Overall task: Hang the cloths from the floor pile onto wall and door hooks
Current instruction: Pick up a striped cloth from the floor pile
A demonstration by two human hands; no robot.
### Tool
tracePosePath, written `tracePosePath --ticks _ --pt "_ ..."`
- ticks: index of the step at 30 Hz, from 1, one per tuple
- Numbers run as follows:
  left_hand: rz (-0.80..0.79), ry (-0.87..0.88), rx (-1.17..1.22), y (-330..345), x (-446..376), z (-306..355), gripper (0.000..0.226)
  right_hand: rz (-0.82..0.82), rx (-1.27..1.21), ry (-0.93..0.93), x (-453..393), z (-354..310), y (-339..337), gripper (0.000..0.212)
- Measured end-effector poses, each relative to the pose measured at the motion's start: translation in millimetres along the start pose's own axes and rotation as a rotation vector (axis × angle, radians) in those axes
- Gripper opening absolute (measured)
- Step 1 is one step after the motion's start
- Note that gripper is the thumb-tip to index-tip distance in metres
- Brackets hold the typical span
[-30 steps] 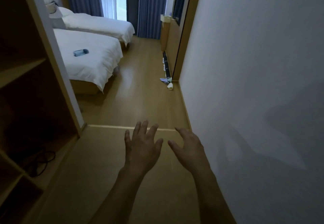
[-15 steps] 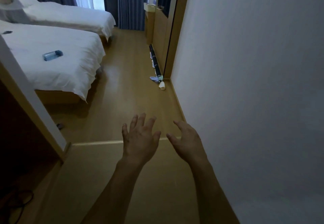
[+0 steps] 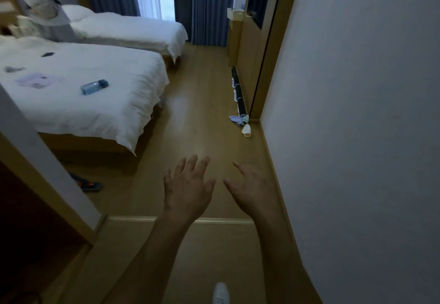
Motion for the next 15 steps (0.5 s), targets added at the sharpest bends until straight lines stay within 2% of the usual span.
tracePosePath --ticks 7,15 --pt "0.024 -0.06 -0.047 6 -138 20 0.056 -0.056 0.084 -0.03 -141 14 -19 0.06" --pt "-0.027 -0.074 -0.031 41 -249 33 0.055 -0.099 0.11 -0.007 -252 43 -23 0.06"
Point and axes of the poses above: each hand's wrist, its own x-axis away from the middle knuckle, its own y-axis out of the palm, z = x × y, the point moved 5 cm from there along -x, towards the middle knuckle, and after that the axes turned 2 degrees about -z, right-handed, at the moved point
